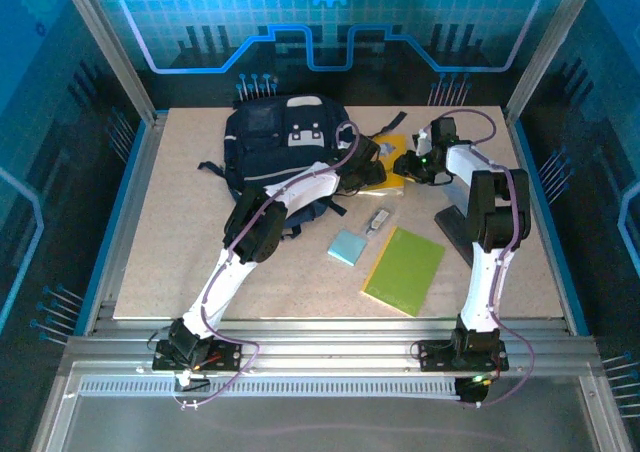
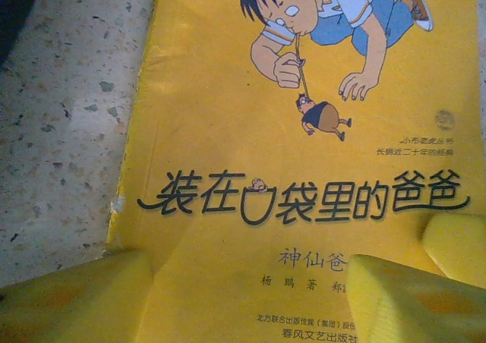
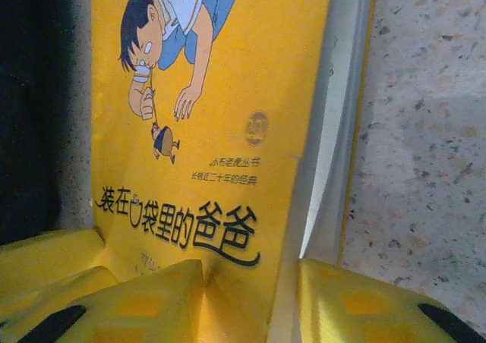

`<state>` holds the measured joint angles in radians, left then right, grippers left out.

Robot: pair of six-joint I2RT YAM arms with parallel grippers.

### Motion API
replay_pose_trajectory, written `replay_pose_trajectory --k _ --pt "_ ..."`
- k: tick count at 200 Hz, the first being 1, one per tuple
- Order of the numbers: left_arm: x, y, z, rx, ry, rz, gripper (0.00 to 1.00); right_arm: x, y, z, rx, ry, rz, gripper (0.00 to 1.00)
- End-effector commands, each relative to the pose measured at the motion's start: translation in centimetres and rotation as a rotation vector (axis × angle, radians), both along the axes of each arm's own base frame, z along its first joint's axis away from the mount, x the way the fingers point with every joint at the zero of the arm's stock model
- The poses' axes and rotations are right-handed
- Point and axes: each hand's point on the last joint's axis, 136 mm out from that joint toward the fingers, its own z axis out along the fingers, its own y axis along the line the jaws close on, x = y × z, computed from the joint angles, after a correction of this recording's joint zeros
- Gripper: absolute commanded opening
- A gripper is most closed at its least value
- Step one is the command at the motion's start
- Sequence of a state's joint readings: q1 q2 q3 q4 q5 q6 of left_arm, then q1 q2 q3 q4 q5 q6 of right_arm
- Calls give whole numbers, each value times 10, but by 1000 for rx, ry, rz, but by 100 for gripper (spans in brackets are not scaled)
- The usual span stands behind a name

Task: Pack the student bag

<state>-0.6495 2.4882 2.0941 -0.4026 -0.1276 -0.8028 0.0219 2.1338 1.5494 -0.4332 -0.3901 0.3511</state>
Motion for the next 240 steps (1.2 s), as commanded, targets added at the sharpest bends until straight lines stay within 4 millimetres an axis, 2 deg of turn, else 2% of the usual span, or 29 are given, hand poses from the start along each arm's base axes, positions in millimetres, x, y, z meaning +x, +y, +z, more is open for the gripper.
replay_pose_trajectory --k 1,32,54,72,104,127,171,185,219,240 --pt "-17 10 -45 74 108 -25 69 -6 21 22 97 -18 40 34" --pt "-19 9 -45 75 113 -32 70 -7 16 27 83 -18 15 32" --pt "-19 10 -46 77 114 -35 70 -8 16 37 98 -32 7 35" --pt "-19 10 -45 76 112 -36 70 -8 25 47 163 -55 28 37" --pt "-21 9 -47 71 118 -39 71 -8 46 50 249 -59 64 42" --pt "-21 9 -47 71 120 -41 71 -9 54 55 264 -69 70 44" --pt "-21 9 -45 68 117 -40 71 -13 44 66 214 -96 42 46" --pt "-21 10 -44 65 115 -35 72 -14 37 62 164 -91 16 41" --pt "-21 9 -36 44 110 -39 72 -13 31 52 134 -63 -7 12" --pt "-18 8 -21 19 88 -42 73 -9 32 50 133 -57 -7 0"
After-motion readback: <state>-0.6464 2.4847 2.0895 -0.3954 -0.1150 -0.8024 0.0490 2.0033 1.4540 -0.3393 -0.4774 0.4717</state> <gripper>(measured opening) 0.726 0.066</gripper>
